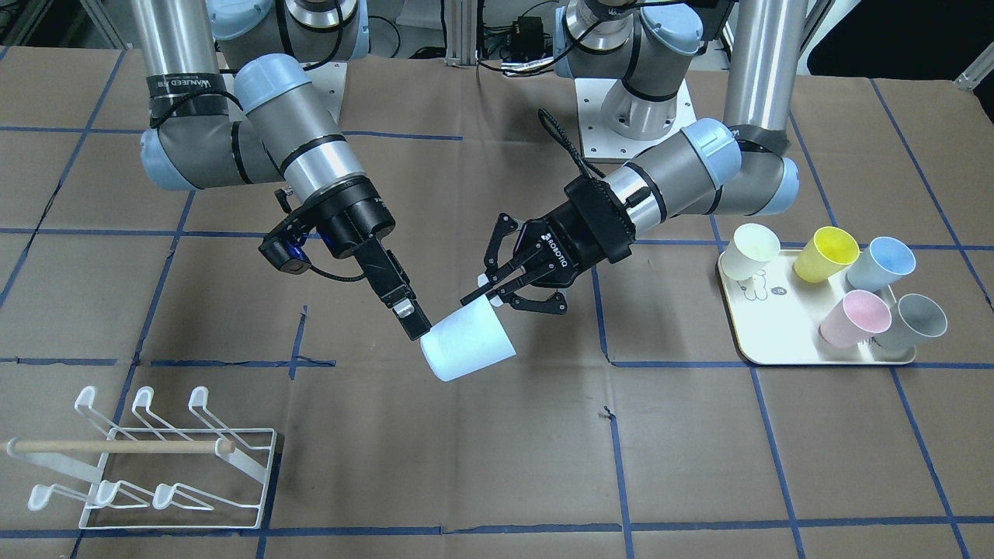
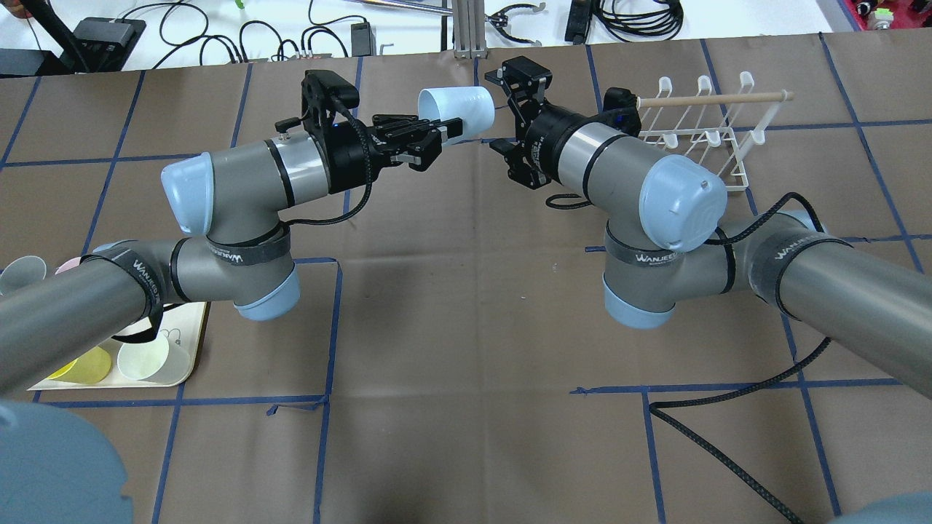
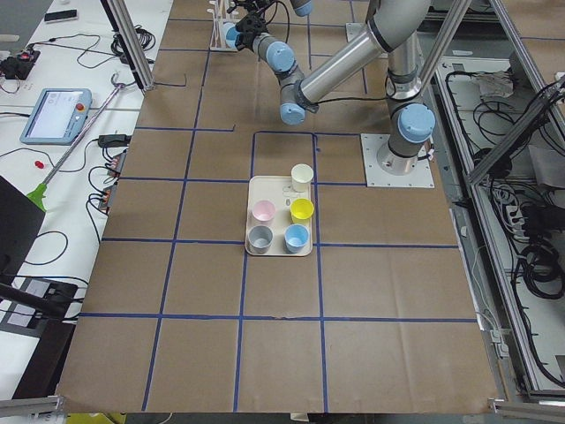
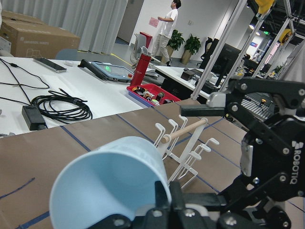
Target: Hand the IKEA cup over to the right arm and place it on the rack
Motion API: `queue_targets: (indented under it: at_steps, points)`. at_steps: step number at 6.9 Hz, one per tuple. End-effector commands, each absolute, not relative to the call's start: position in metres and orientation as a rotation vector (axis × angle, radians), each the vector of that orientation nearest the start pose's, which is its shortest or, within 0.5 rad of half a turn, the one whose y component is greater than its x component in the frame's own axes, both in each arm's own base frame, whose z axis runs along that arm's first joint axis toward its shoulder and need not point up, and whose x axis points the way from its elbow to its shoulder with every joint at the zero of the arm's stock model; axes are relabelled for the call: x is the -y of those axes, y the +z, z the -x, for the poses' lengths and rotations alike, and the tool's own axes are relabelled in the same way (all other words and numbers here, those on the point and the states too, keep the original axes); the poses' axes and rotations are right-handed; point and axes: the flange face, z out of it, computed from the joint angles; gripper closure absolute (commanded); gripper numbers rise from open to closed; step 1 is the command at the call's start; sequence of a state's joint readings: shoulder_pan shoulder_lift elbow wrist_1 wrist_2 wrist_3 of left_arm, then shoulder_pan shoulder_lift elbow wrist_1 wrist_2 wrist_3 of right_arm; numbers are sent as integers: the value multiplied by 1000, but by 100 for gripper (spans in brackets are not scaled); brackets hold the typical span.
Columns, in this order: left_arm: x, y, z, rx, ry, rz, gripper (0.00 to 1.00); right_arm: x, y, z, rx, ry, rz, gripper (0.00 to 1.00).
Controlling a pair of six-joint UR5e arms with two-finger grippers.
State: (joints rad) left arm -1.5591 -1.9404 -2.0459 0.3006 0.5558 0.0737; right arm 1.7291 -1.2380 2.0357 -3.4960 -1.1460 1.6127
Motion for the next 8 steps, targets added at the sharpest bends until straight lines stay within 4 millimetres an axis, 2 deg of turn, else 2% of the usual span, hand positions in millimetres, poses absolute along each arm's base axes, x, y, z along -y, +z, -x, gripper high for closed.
queue_targets:
  at_steps: [1,8]
  points:
    - [512,324,213,1898,1127,665,100,511,331,-266,-1664,-453,-1105,0]
    - [511,325,213,1896,1124,663,100,525,325,-278,-1670,-454,-1099,1]
